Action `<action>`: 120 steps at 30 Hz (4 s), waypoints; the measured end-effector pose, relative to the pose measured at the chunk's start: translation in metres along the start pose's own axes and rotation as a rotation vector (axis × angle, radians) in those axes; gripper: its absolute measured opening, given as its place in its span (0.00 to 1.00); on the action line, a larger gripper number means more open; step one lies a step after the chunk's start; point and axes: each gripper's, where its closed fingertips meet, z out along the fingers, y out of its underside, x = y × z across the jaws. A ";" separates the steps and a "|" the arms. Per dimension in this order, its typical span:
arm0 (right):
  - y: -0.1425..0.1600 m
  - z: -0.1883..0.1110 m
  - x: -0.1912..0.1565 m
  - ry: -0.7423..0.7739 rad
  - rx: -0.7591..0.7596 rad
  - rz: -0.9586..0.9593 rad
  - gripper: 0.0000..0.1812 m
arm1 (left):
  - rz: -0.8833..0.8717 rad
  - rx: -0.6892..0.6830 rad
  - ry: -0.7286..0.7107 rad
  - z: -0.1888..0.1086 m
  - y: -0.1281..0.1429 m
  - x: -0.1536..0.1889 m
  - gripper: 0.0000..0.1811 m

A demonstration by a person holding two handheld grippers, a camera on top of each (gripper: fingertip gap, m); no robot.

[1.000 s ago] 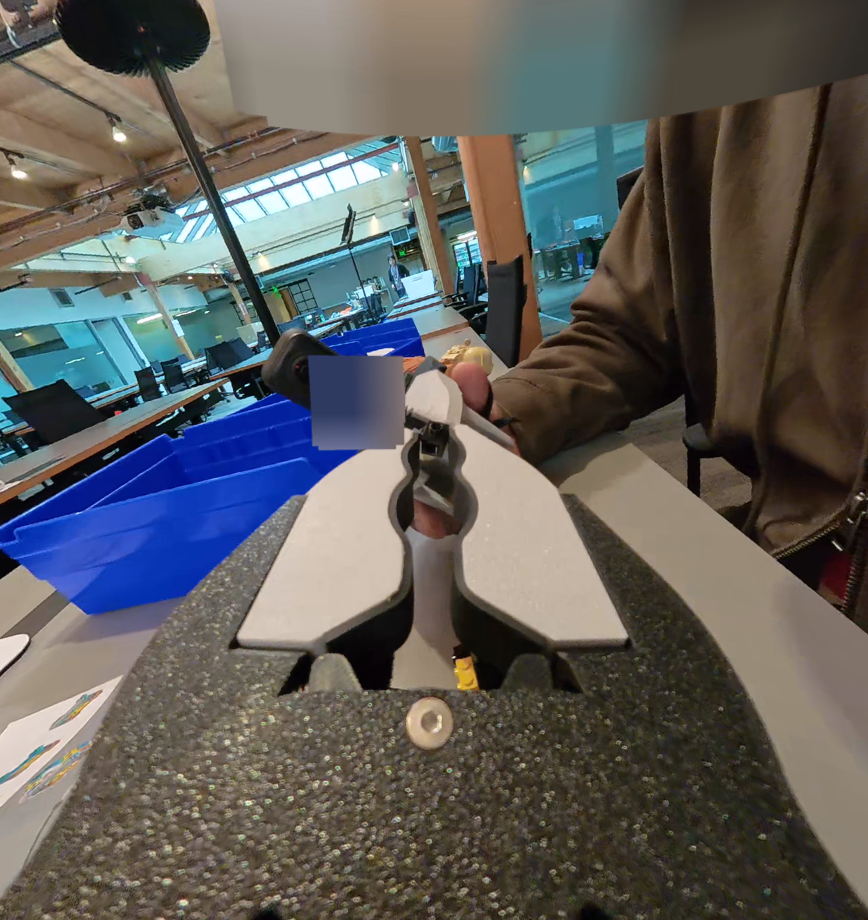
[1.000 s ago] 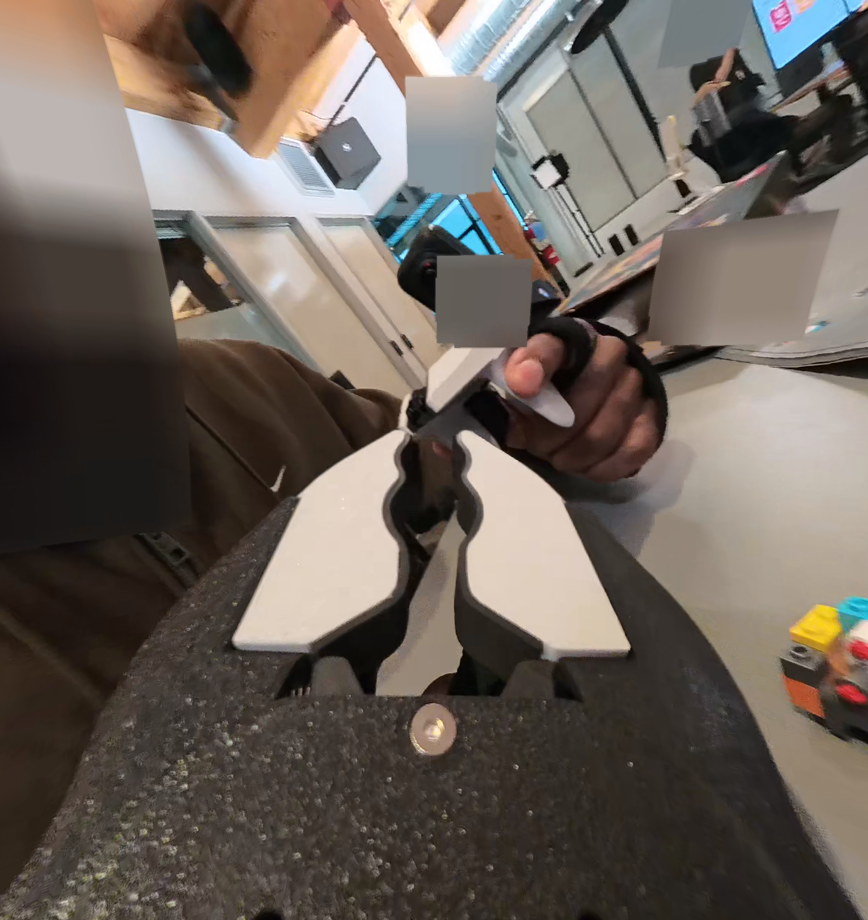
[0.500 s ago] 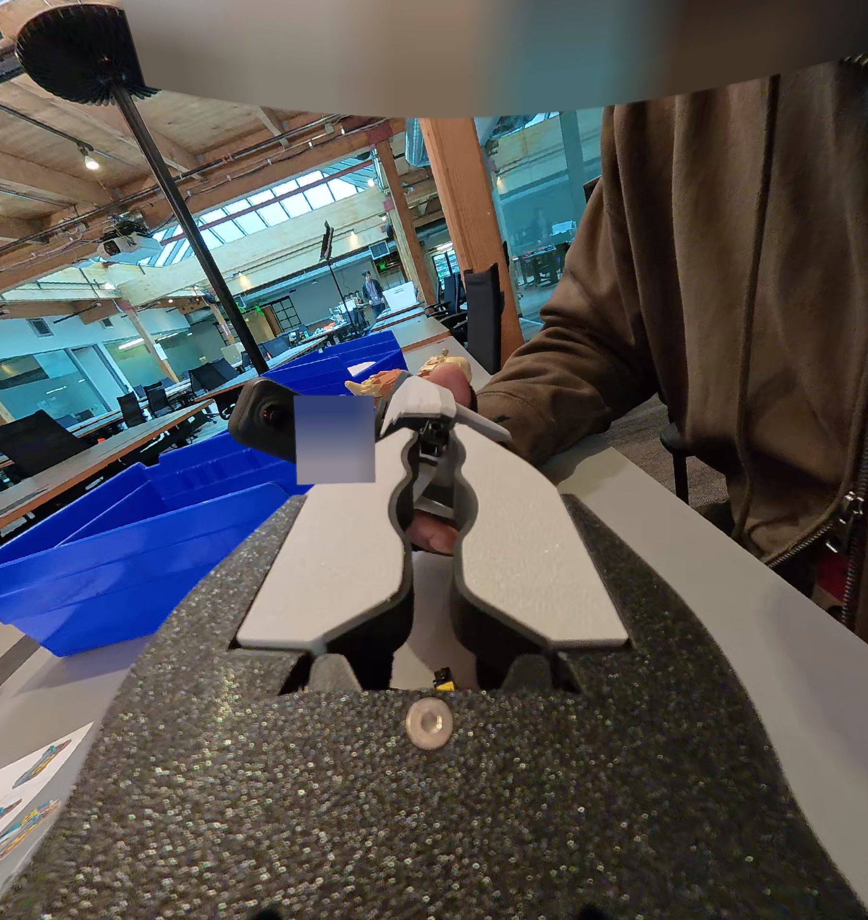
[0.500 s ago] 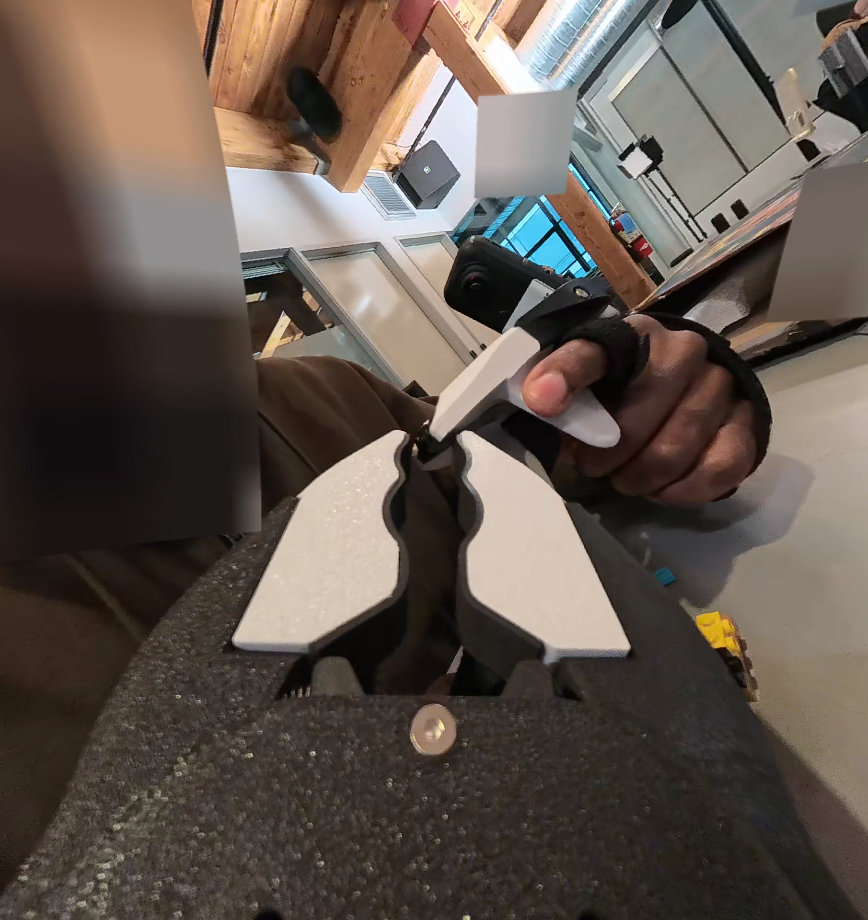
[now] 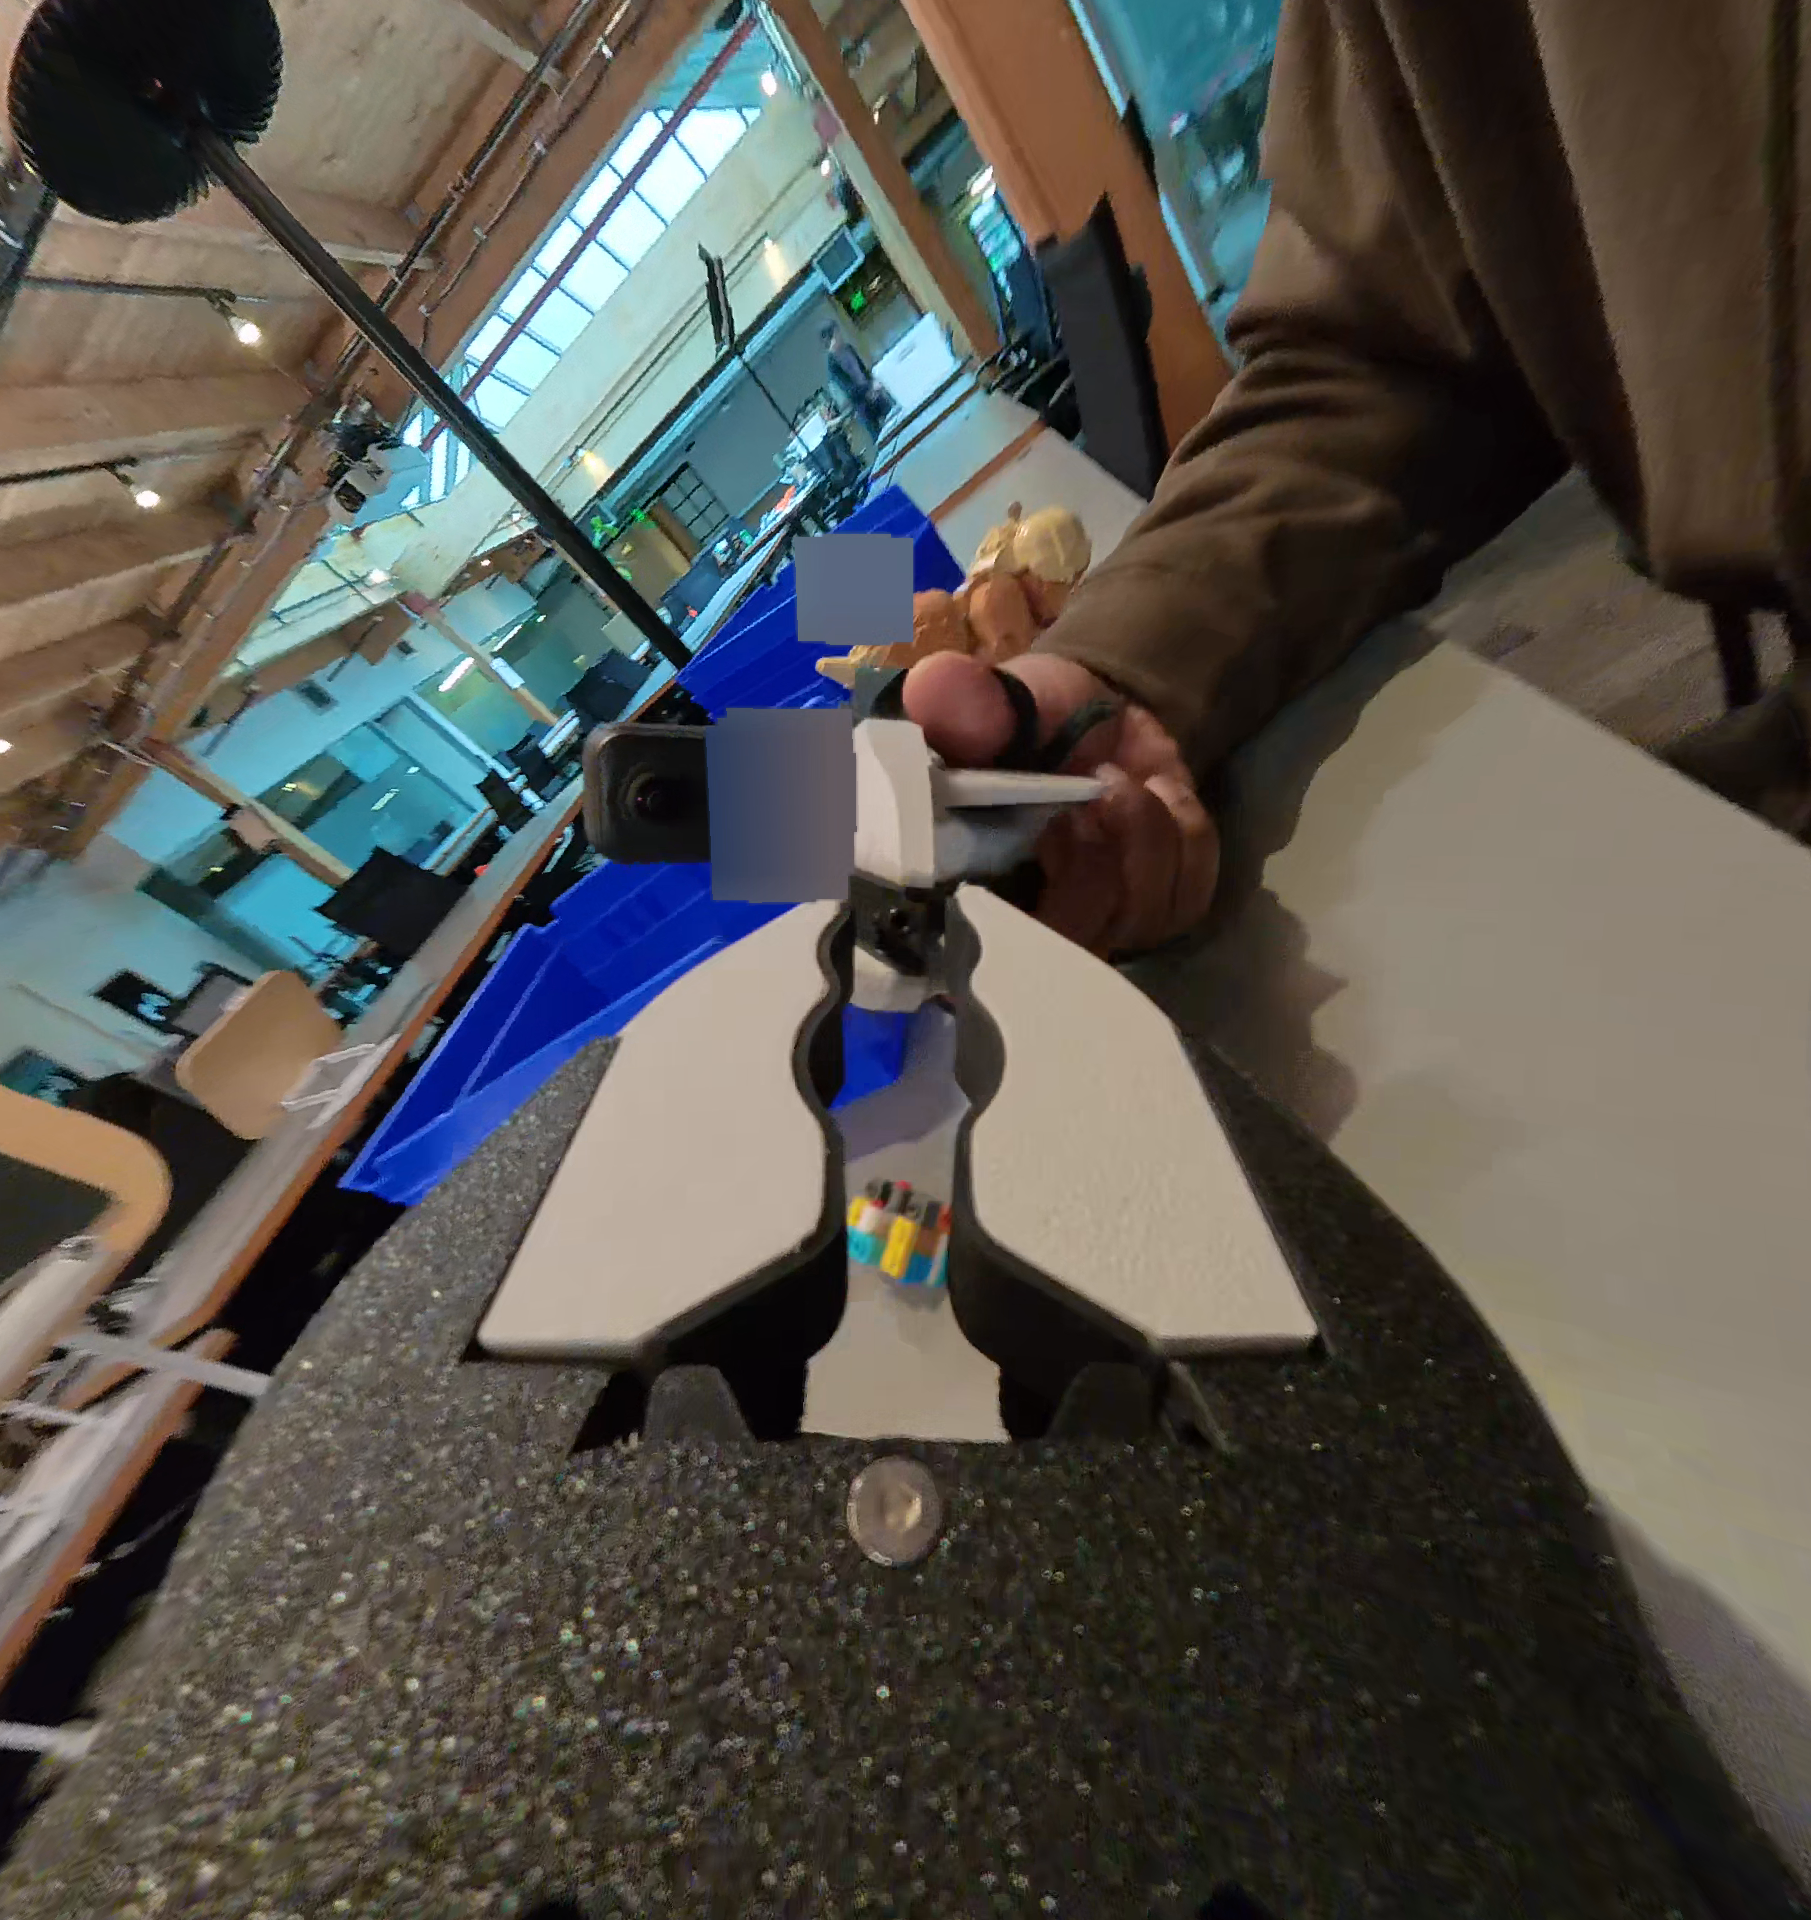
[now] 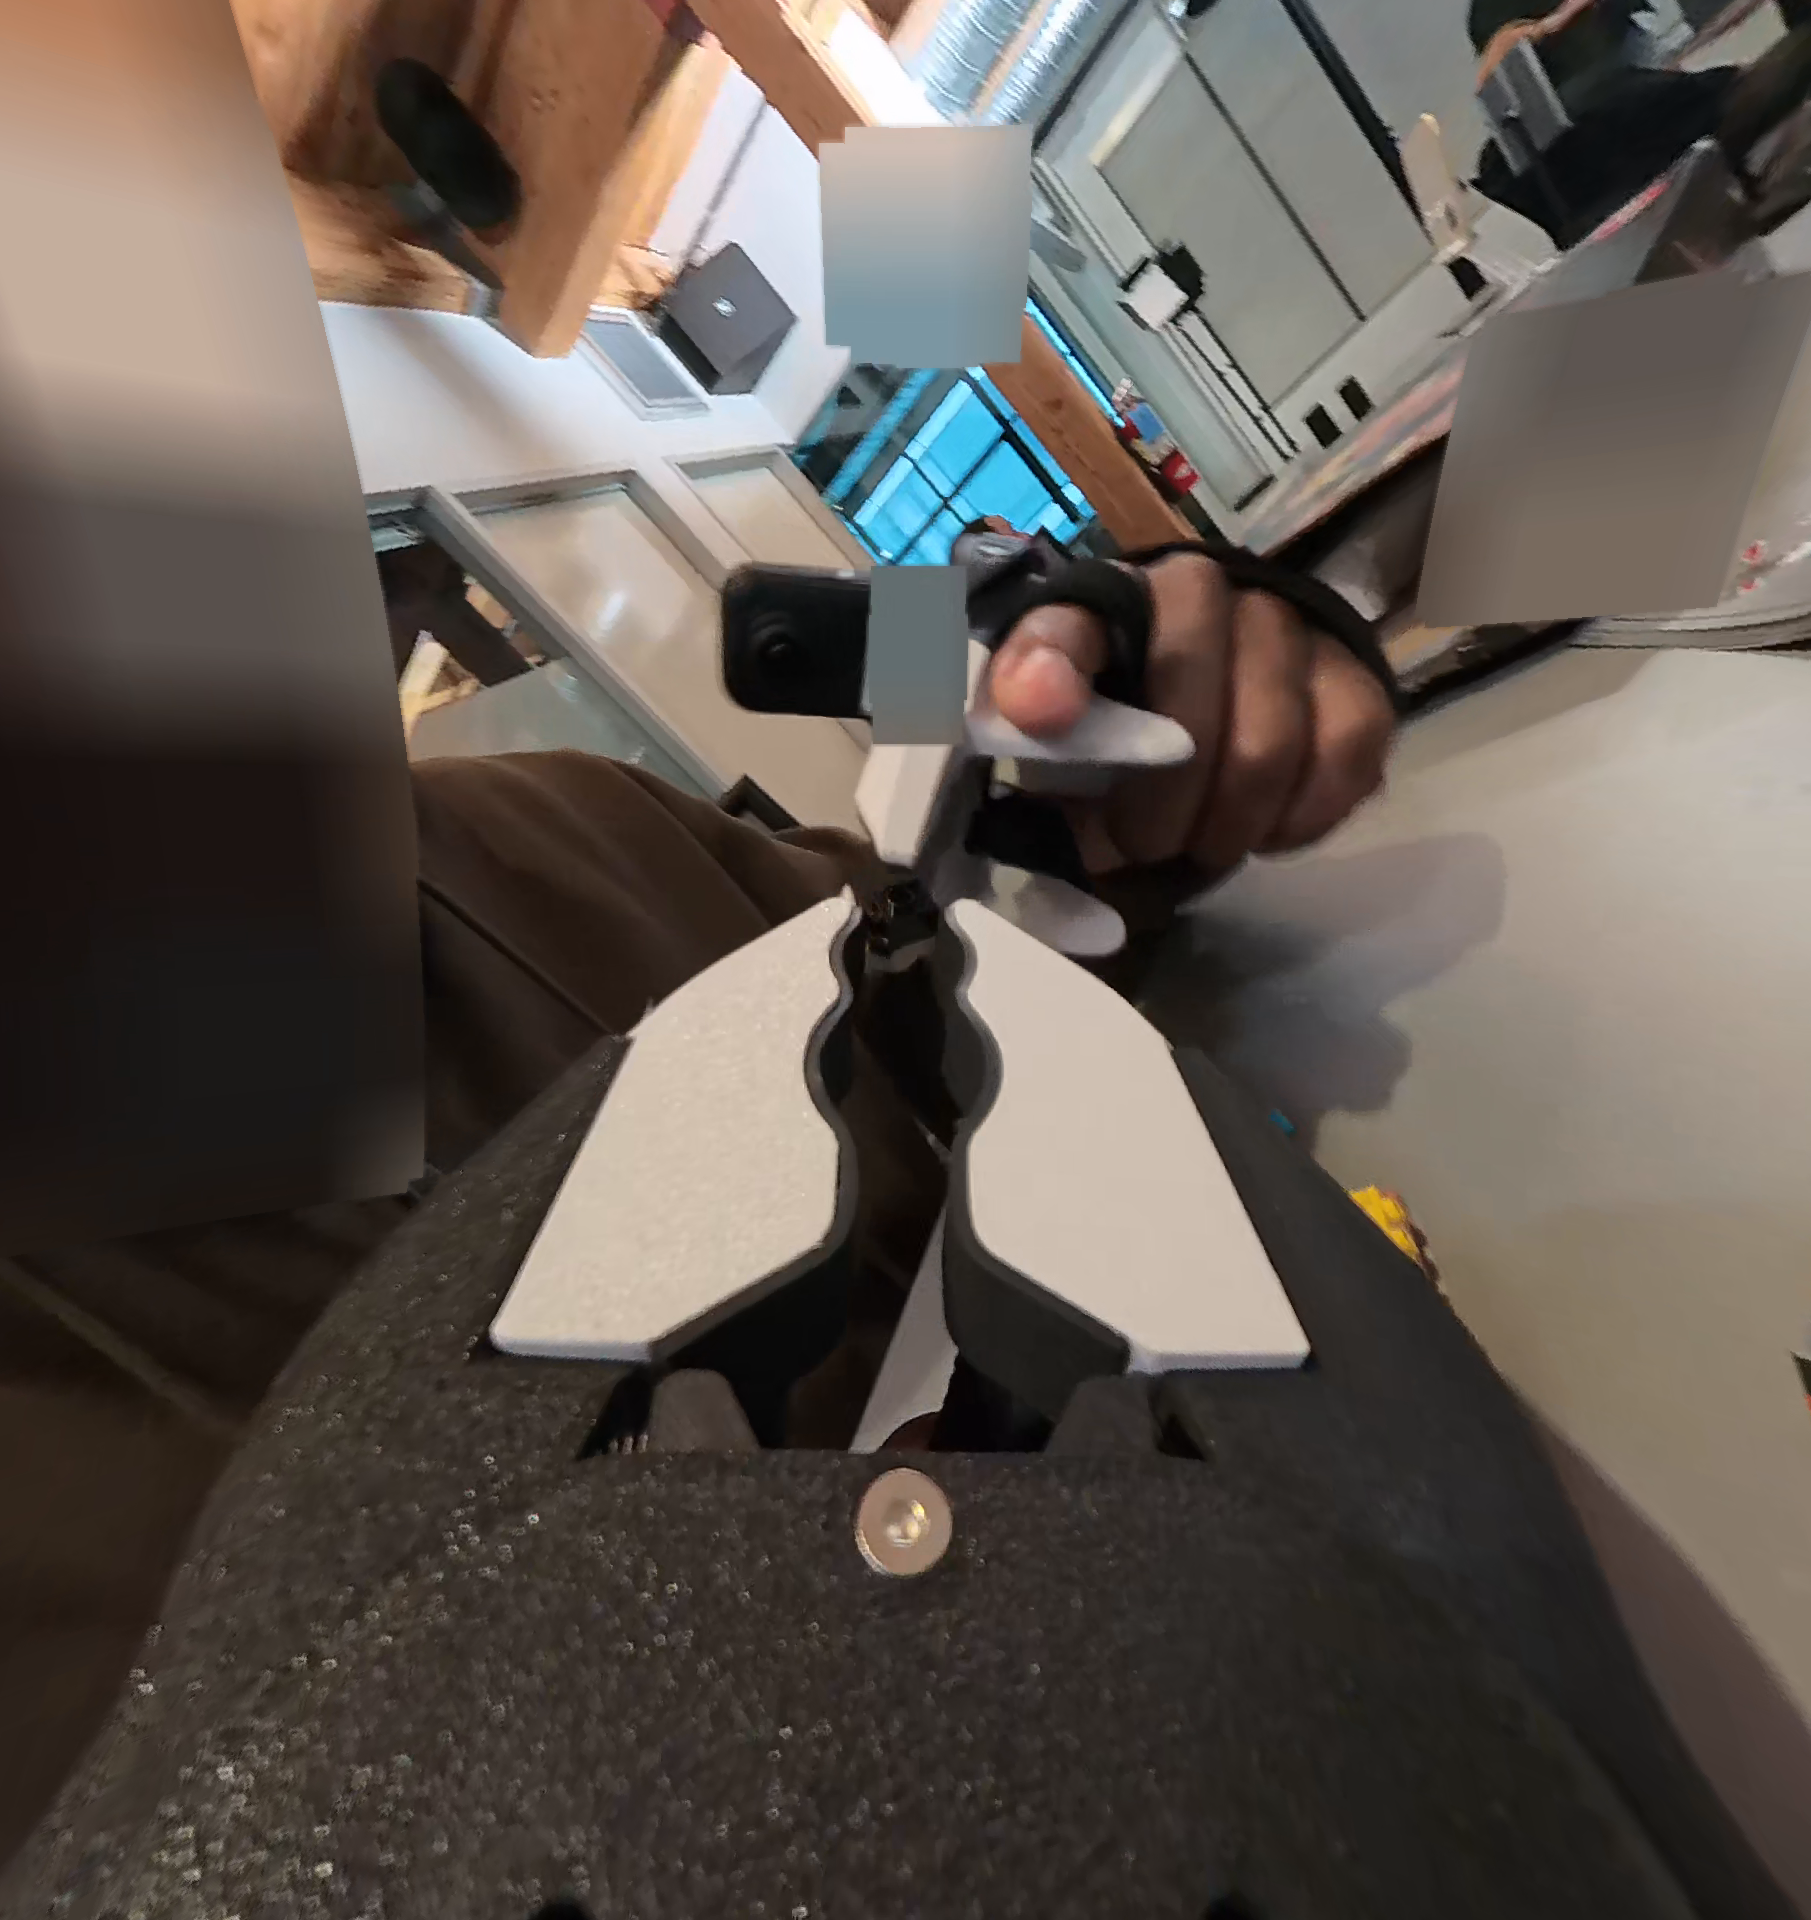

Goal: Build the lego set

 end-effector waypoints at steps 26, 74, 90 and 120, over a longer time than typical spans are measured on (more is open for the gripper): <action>0.003 -0.004 0.010 0.108 -0.065 -0.048 0.10 | -0.268 0.033 0.075 0.004 0.009 0.003 0.05; 0.061 -0.035 0.098 0.734 -0.759 -0.734 0.16 | -0.328 -0.337 0.249 -0.018 0.074 0.025 0.06; 0.054 -0.022 0.101 0.708 -0.704 -0.675 0.05 | -0.415 -0.342 0.212 -0.020 0.083 0.018 0.06; 0.032 -0.018 0.076 0.601 -0.461 -0.646 0.05 | -0.489 -0.233 0.215 -0.010 0.072 0.019 0.06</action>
